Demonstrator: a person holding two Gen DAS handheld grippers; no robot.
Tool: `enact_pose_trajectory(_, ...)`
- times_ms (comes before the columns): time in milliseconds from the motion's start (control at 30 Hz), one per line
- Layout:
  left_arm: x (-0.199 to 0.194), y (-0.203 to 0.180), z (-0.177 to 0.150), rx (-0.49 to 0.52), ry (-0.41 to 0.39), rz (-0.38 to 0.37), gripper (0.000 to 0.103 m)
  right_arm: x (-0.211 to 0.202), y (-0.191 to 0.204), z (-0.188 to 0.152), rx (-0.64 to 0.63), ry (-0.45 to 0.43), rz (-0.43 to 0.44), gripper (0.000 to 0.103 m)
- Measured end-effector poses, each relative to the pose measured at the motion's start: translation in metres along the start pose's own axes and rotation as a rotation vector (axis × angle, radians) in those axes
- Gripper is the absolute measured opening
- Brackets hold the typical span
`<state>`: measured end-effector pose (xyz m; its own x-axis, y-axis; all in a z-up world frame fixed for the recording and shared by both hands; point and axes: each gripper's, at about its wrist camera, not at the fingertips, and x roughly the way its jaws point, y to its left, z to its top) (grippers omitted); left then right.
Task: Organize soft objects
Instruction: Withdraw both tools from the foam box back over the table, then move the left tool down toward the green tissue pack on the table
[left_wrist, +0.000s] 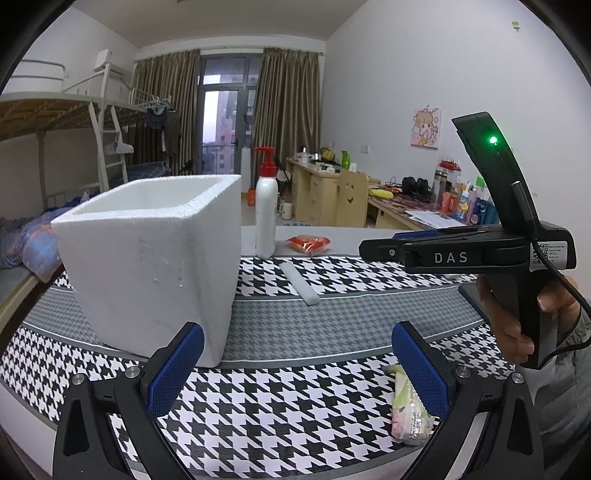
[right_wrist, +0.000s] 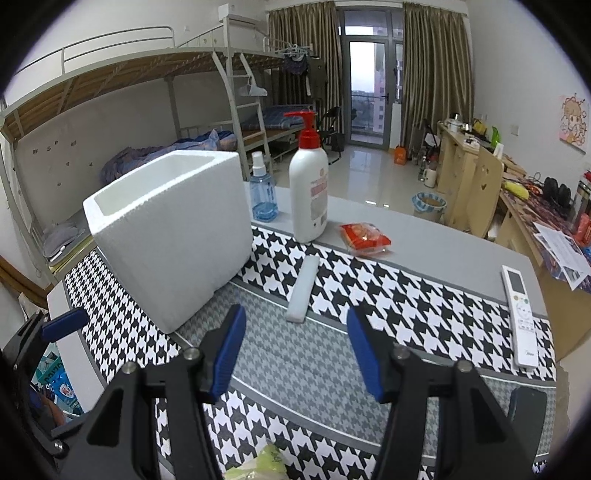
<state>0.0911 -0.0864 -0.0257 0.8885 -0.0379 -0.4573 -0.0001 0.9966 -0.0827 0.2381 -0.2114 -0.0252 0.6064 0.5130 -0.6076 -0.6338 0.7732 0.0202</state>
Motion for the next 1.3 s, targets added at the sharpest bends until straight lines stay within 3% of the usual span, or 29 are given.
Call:
enact_pose_trajectory(700, 0.034, 0.014, -0.006, -0.056, 0.064, 0.068, 0.102, 0.072, -0.003, 0.001, -0.038, 0.154, 0.085, 0.061)
enact_pose_trajectory(1067, 0.053, 0.018, -0.011, -0.074, 0.125, 0.096, 0.102, 0.104, 0.008, 0.004, -0.066, 0.194, 0.07, 0.061)
enact_pose_trajectory(1300, 0.067, 0.021, -0.012, -0.079, 0.158, 0.122, 0.102, 0.121, 0.008, 0.008, -0.056, 0.224, 0.066, 0.052)
